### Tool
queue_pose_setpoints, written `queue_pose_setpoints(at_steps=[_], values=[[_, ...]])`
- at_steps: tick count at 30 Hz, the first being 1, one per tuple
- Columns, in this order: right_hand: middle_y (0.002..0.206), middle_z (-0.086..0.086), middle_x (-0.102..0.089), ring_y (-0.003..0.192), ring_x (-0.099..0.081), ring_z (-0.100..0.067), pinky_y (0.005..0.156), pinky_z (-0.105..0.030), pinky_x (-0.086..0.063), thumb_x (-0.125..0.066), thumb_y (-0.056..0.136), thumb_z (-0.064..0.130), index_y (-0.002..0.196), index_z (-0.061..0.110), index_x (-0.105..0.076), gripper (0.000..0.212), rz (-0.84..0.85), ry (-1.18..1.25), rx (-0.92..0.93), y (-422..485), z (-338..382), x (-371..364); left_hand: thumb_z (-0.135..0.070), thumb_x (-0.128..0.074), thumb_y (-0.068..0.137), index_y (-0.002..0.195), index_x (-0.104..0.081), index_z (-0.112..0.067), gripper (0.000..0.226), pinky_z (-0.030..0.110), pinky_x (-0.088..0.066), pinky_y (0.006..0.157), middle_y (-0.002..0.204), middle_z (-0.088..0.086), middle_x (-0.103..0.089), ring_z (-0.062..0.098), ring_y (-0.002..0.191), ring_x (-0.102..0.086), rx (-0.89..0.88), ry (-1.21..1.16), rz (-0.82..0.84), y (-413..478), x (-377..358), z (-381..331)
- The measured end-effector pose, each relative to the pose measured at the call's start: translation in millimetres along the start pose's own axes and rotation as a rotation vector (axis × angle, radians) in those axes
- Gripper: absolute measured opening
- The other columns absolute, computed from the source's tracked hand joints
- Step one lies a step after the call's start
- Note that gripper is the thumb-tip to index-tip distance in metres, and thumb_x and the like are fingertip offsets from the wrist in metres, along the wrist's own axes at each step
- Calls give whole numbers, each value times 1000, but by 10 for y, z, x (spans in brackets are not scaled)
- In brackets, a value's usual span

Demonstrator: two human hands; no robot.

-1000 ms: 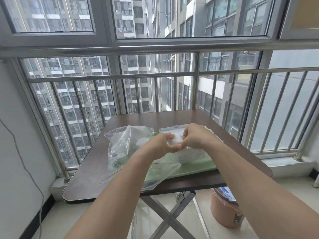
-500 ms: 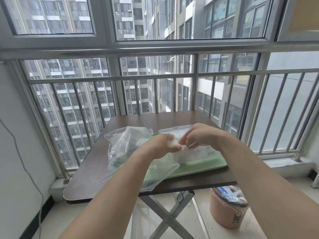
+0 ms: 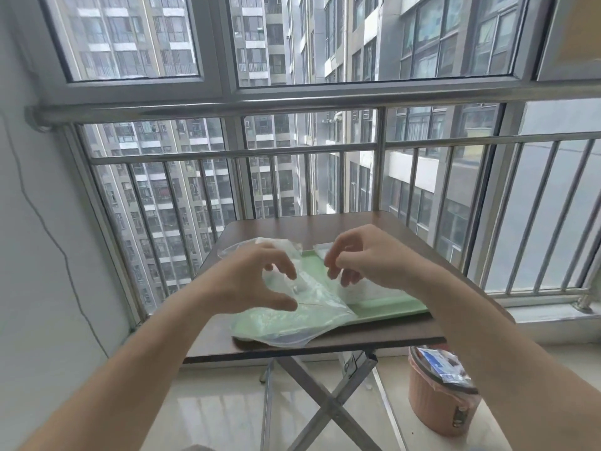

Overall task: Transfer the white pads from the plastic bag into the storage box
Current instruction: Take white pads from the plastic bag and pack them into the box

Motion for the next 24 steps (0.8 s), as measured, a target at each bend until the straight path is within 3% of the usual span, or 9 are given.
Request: queue_pose_setpoints(at_steps=[4, 6, 8, 11, 12, 15, 17, 20, 24], values=[[103, -3, -75, 90, -72, -12, 88, -28, -55, -48, 91, 1, 106, 7, -73, 30, 323, -140, 45, -141, 250, -563, -39, -77, 80, 102, -61, -38, 27, 31, -49, 90, 110, -19, -53, 6, 102, -49, 38, 300, -26, -113, -44, 139], [125, 2, -67, 111, -63, -9, 98, -21, -46, -47, 93, 7, 125, 14, -66, 38, 389, -338, 114, -163, 308, -796, -30, -72, 85, 92, -62, -36, 13, 37, -55, 82, 99, -18, -58, 7, 90, -57, 44, 252, -164, -102, 29, 146], [139, 0, -56, 126, -51, -15, 102, -26, -40, -43, 94, 10, 139, 19, -53, 46, 397, -553, 105, -158, 259, -952, -21, -71, 87, 86, -63, -32, 13, 39, -58, 74, 87, -17, -63, 7, 77, -62, 43, 155, -328, -79, 147, 146], [101, -11, -62, 88, -56, -30, 69, -33, -46, -41, 86, -2, 114, 6, -63, 36, 465, -768, 39, -164, 177, -1083, -17, -71, 87, 92, -68, -26, 11, 33, -58, 71, 86, -14, -68, 8, 75, -67, 59, 62, -510, -42, 337, 87], [92, -13, -61, 79, -56, -31, 62, -33, -45, -41, 84, -5, 106, 1, -64, 32, 442, -808, 33, -142, 192, -1075, -17, -72, 87, 94, -69, -26, 12, 31, -57, 72, 87, -13, -69, 8, 75, -68, 60, 41, -549, -26, 391, 58], [111, -14, -64, 97, -62, -32, 70, -33, -48, -41, 86, -9, 118, 4, -63, 40, 231, -825, 38, 44, 342, -967, -19, -72, 85, 95, -68, -26, 12, 34, -55, 77, 92, -13, -71, 11, 77, -68, 47, 45, -610, 19, 504, -33], [106, -13, -64, 95, -62, -29, 71, -30, -45, -42, 87, -8, 116, 2, -63, 37, 104, -816, 100, 243, 448, -944, -20, -72, 84, 92, -67, -25, 11, 35, -51, 81, 93, -12, -71, 15, 82, -66, 41, 73, -635, 38, 551, -84], [101, -14, -62, 86, -58, -28, 70, -30, -40, -47, 88, -4, 111, 0, -61, 27, 118, -921, 103, 555, 434, -1018, -16, -72, 83, 89, -69, -24, 10, 33, -50, 84, 91, -11, -71, 13, 87, -65, 34, 67, -631, 63, 579, -134], [124, -20, -55, 119, -52, -35, 91, -37, -44, -48, 89, 3, 118, 1, -58, 30, 174, -946, -3, 958, 140, -1135, -16, -72, 81, 85, -68, -26, 12, 38, -54, 84, 86, -12, -71, 14, 85, -67, 24, 45, -604, 88, 585, -139]])
Point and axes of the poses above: each hand's wrist, its own y-axis towards the middle knuckle, its own x-axis out of the back of the hand, z = x × y, the point moved 5 cm from there along y, towards the middle knuckle
